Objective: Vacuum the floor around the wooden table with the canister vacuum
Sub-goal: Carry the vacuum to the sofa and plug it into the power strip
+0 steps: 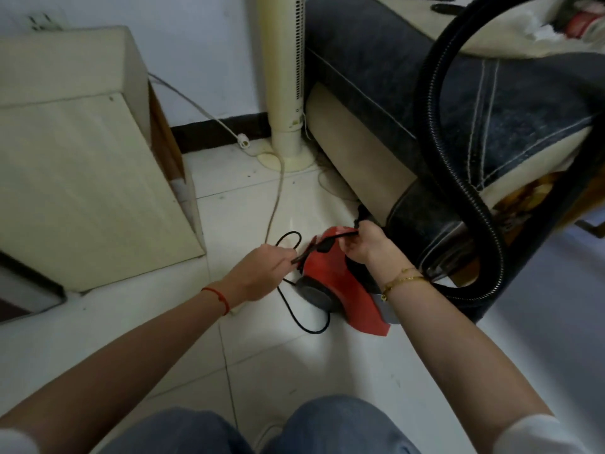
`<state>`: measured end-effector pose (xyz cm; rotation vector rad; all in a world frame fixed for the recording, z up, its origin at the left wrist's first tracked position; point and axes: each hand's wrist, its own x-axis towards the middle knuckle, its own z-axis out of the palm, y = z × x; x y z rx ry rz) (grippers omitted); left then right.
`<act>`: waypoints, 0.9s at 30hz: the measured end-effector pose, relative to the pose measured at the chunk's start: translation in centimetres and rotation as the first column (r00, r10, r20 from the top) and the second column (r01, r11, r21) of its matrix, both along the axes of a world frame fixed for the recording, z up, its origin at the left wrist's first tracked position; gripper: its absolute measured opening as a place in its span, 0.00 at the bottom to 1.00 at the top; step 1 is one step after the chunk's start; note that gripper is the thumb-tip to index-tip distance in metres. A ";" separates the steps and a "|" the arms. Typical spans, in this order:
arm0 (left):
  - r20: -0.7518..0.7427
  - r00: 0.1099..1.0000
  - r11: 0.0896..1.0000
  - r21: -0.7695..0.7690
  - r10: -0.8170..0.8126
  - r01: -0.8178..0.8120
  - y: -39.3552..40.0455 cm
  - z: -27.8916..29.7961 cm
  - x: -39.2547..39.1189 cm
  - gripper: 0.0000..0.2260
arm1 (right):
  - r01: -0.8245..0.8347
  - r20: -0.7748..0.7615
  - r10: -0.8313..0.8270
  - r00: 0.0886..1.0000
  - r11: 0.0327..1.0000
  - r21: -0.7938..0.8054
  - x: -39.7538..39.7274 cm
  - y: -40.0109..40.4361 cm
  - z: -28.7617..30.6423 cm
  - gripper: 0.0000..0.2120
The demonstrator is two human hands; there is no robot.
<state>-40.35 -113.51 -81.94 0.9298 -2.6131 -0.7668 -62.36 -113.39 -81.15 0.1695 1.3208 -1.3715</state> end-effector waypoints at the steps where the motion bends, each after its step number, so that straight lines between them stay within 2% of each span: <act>1: 0.018 1.000 1.000 -0.001 -0.016 0.016 0.3 -0.4 0.9 0.10 | -0.012 -0.031 0.012 0.999 1.000 0.006 0.5 -0.5 -0.2 0.19; 3: 0.028 0.999 1.000 -0.002 -0.025 0.025 0.8 -1.0 2.6 0.14 | -0.083 -0.111 0.085 0.990 0.996 0.027 1.7 -1.1 -0.3 0.20; 8: 0.122 0.992 0.997 -0.071 0.014 -0.005 1.4 -2.7 6.1 0.22 | -0.173 -0.216 0.178 0.960 0.984 0.039 4.8 -2.9 -1.0 0.12; 12: 0.254 0.967 0.994 -0.102 0.001 0.026 1.4 -4.7 8.7 0.23 | -0.157 -0.252 0.156 0.955 0.987 0.013 6.1 -4.6 -2.0 0.15; 17: 0.480 0.870 0.992 0.004 -0.113 0.126 1.1 -7.6 9.9 0.21 | -0.184 -0.289 0.187 0.939 0.982 0.038 7.0 -6.0 -3.0 0.13; 20: 0.583 0.802 0.989 0.130 -0.130 0.066 0.5 -9.2 9.7 0.18 | -0.277 -0.328 0.292 0.899 0.957 0.091 7.4 -6.9 -4.0 0.14; 24: 0.660 0.732 0.983 0.166 -0.169 0.076 -0.1 -11.6 9.6 0.15 | -0.372 -0.397 0.390 0.831 0.920 0.125 8.2 -8.0 -5.7 0.20; 27: 0.666 0.734 0.987 0.157 -0.130 0.032 -0.4 -13.5 10.1 0.15 | -0.487 -0.522 0.506 0.687 0.853 0.186 9.0 -8.4 -7.3 0.19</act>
